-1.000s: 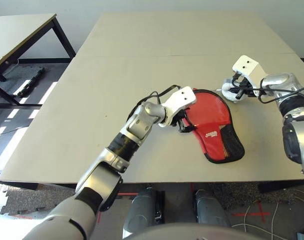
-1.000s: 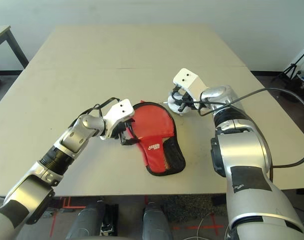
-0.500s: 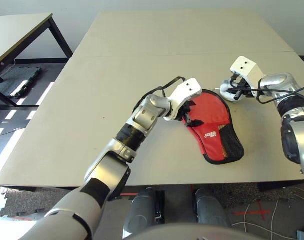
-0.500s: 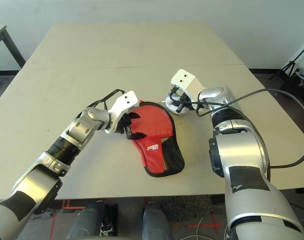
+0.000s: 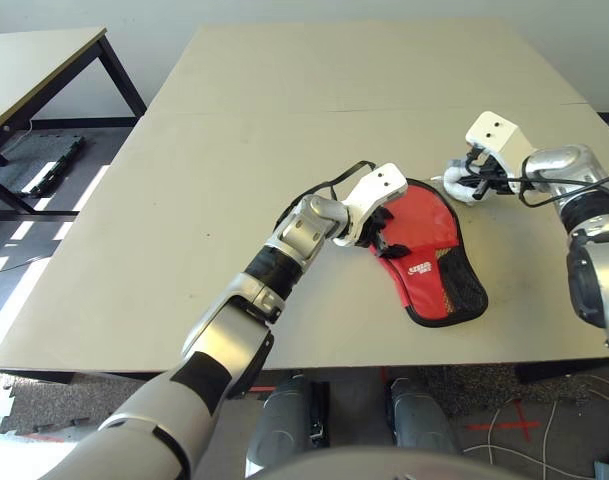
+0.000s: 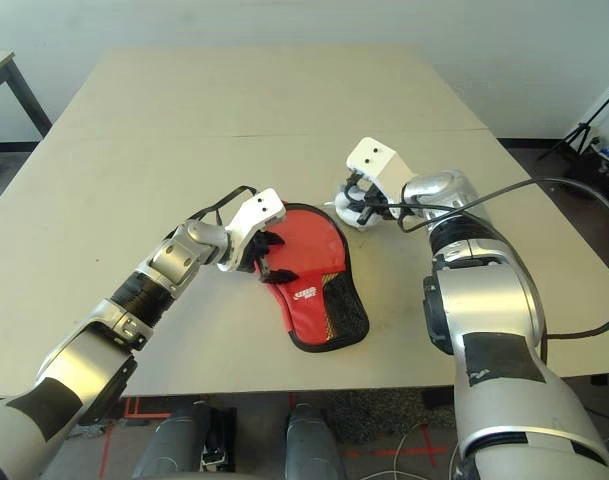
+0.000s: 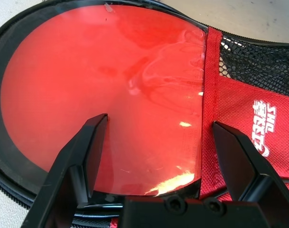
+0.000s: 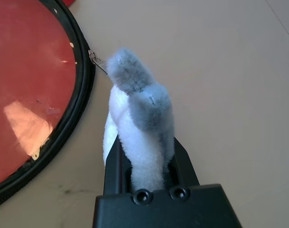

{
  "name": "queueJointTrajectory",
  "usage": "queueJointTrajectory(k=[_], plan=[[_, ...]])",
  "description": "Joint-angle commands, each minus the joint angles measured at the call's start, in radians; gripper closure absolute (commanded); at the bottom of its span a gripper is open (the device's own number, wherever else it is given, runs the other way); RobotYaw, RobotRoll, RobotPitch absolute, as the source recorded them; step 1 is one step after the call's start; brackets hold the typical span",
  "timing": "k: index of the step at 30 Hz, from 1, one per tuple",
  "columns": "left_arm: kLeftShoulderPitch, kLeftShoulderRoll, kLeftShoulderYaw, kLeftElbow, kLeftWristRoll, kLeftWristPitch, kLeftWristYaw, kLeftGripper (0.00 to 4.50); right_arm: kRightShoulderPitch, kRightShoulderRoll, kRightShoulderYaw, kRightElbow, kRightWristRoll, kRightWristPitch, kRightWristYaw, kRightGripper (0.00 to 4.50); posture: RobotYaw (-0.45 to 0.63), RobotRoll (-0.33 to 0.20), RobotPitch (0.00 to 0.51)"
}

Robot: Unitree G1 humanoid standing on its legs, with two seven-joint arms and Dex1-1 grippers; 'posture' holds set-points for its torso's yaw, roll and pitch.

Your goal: Store the ping-pong paddle in its case and zip it.

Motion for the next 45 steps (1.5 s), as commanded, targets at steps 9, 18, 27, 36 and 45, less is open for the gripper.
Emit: queueJointTrajectory(k=[9,18,27,36,45], plan=[[0.041,0.01,-0.034,0.045,0.033,0.042,0.004,0.0,0.001,-0.113,0.034,0.005,-0.04,0.023,0.128,4.3,-0.06,0.0,0.099],[0.043,0.008,-0.038,0.045,0.034,0.04,0.003,0.0,0.016,-0.191,0.061,-0.002,-0.045,0.044,0.304,4.3,-0.08,0.0,0.098],[0.042,0.002,-0.037,0.048,0.035,0.034,0.005,0.0,0.08,-0.253,0.159,-0.006,-0.028,0.021,0.67,4.3,-0.09,0.0,0.1],[0.04,-0.002,-0.034,0.053,0.034,0.026,0.013,0.0,0.309,-0.417,0.569,-0.474,0.549,0.215,0.676,4.31,-0.09,0.0,0.1],[0.034,0.0,-0.035,0.066,0.036,0.012,0.015,0.0,0.389,-0.709,0.774,-1.03,0.994,0.471,0.676,4.33,-0.11,0.0,0.099]])
